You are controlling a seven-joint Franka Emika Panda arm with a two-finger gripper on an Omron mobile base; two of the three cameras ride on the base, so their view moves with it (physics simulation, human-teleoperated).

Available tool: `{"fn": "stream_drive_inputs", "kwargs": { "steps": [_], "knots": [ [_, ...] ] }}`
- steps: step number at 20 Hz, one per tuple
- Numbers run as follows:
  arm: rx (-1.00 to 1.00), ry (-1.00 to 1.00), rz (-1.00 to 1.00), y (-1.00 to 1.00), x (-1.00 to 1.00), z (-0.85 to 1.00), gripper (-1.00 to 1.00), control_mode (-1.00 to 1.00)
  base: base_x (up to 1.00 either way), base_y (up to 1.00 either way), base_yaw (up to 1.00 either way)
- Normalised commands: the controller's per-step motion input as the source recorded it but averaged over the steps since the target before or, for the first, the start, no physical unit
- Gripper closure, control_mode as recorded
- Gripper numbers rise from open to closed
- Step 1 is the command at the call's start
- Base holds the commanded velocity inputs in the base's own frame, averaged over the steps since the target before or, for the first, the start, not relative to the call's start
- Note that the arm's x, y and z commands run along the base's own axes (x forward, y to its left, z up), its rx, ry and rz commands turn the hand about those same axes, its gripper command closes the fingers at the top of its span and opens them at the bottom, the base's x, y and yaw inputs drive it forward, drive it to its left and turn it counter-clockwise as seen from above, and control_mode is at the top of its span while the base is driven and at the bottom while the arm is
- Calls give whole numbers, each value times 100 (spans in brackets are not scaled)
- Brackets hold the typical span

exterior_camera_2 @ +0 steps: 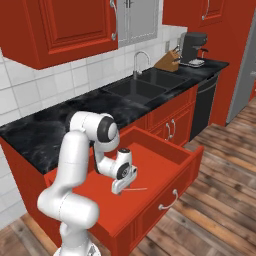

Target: Take a straw from the drawer in front and place it inside the glass cup on the dining counter.

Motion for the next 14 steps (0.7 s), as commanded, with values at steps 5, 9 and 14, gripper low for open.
{"fn": "stream_drive_inputs", "kwargs": {
  "steps": [5, 9, 14],
  "knots": [
    [0, 1, 4, 0, 9, -12, -100, -100, 0, 0, 0],
    [0, 7, 4, 0, 2, -49, -100, -100, 0, 0, 0],
    [0, 9, 2, 0, 0, -79, 100, -100, 0, 0, 0]
  ]
}}
